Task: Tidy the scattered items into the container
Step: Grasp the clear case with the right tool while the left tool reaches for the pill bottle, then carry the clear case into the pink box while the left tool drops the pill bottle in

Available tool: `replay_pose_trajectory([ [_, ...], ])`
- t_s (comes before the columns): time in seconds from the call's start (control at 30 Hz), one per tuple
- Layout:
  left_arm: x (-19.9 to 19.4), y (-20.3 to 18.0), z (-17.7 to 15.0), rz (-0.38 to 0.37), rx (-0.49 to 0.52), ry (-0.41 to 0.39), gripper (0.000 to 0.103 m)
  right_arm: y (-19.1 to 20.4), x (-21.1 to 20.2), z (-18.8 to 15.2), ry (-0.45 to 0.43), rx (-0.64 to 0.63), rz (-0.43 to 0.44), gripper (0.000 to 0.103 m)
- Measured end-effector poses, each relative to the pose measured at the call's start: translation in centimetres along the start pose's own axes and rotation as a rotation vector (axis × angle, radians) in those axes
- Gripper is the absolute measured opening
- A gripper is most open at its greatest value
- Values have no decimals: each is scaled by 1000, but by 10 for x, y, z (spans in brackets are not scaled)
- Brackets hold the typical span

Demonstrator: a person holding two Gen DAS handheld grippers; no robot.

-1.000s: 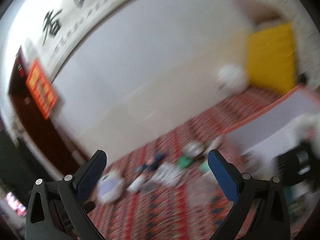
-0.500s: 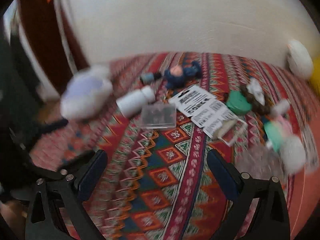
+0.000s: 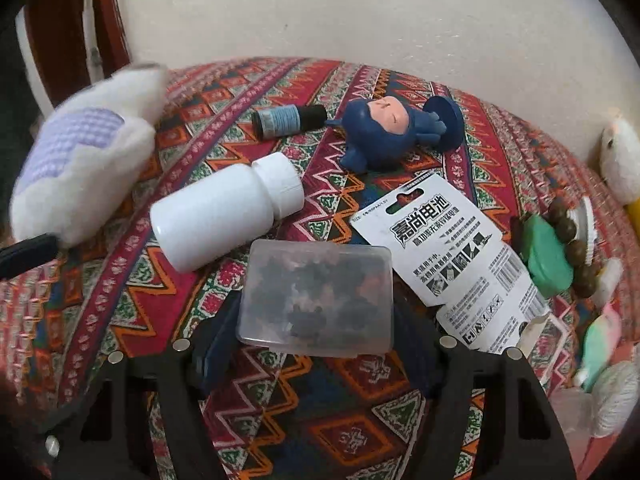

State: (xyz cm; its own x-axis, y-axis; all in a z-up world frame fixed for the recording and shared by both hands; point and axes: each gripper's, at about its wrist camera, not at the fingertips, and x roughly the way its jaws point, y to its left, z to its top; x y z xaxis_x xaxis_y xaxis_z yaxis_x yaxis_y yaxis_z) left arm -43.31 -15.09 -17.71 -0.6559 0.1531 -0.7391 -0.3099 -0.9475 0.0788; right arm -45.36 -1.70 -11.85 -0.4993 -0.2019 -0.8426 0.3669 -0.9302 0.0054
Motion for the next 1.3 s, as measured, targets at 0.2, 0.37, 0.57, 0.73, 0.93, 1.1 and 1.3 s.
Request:
replay_pose_trajectory([
  [0.2, 36, -10, 32, -33, 52, 12, 96, -37, -48, -24, -36, 87, 61, 73],
  [0.37, 73, -15, 59, 3, 51, 67, 79, -61, -108, -50, -105, 166, 100, 73],
  [0.57, 25, -14, 44, -4, -63, 65, 44, -76, -167, -74, -198, 230, 164, 73],
  [0.73, -98, -31, 5, 106, -198, -54, 45, -53, -210, -90, -286, 204, 198, 73],
  [0.93, -217, -51, -32, 281, -304, -233, 45, -3, -247, -113, -399, 124, 174, 73],
  [1.1, -281, -71, -37, 388, -258, -390, 45, 21, -283, -127, -483, 60, 161, 73],
  [1.3, -307, -96, -32, 398, -195, -441, 45, 26, -323, -137, -590, 36, 113, 73],
])
